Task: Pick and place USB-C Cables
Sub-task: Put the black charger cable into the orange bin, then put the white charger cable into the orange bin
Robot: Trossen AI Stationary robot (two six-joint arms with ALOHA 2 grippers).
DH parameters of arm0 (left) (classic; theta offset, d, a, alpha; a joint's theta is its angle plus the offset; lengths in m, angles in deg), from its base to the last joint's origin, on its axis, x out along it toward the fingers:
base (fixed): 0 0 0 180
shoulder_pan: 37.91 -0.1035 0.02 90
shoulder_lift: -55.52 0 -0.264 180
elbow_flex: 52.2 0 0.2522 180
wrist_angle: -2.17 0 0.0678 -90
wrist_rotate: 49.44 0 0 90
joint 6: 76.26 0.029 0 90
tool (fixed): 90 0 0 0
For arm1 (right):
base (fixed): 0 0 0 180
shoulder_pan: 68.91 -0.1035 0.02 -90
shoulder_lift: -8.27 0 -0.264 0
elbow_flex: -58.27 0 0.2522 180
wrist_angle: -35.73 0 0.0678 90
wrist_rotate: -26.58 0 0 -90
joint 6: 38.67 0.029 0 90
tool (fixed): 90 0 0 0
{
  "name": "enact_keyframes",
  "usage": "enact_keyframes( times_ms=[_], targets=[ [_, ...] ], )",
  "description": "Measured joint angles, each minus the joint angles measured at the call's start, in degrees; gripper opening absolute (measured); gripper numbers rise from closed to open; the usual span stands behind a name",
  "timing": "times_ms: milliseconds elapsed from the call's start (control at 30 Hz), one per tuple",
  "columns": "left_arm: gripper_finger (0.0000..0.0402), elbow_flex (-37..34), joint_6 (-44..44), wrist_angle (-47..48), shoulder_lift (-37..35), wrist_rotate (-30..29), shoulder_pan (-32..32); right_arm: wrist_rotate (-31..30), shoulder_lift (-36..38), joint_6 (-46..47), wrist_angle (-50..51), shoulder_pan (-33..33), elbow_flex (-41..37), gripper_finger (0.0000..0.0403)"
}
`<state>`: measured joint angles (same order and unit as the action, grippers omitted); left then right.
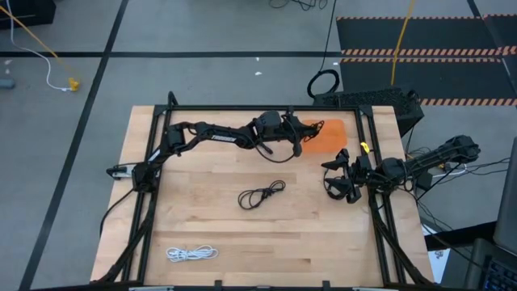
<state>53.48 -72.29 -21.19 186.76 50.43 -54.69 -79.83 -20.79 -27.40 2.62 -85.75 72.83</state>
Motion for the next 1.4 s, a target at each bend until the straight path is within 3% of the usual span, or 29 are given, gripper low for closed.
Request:
enact_keyframes(
  times_ms=[200, 500, 733, 967, 1067, 1233, 1400],
  targets=[
    [0.0031, 0.00, 0.04, 0.15, 0.00, -0.94, 0.00, 0.00, 0.00, -0.01, 0.00, -0.01, 0.01, 0.0254],
    [0.0081, 0.00, 0.27, 0.07, 0.00, -0.97, -0.13, 0.00, 0.00, 0.00, 0.00, -0.02, 0.00, 0.0254],
    [0.0086, 0.00, 0.47, 0.00, 0.00, -1.04, -0.13, 0.00, 0.00, 0.00, -0.01, 0.00, 0.01, 0.0254],
    [0.0086, 0.00, -1.51, 2.35, 0.00, -8.47, -0.13, 0.00, 0.00, -0.02, 0.00, -0.01, 0.00, 0.0254],
    [0.0086, -0.03, -2.23, 4.00, 0.00, -9.00, -0.36, 0.00, 0.00, -0.01, -0.02, 0.00, 0.00, 0.0254],
    [0.0086, -0.04, -2.96, 2.69, 0.00, -7.86, -0.24, 0.00, 0.00, -0.01, 0.00, -0.02, 0.00, 0.0254],
    [0.0086, -0.03, -7.10, 1.28, 0.00, -0.22, 0.46, 0.00, 0.00, -0.01, -0.02, -0.02, 0.01, 0.0254]
  ],
)
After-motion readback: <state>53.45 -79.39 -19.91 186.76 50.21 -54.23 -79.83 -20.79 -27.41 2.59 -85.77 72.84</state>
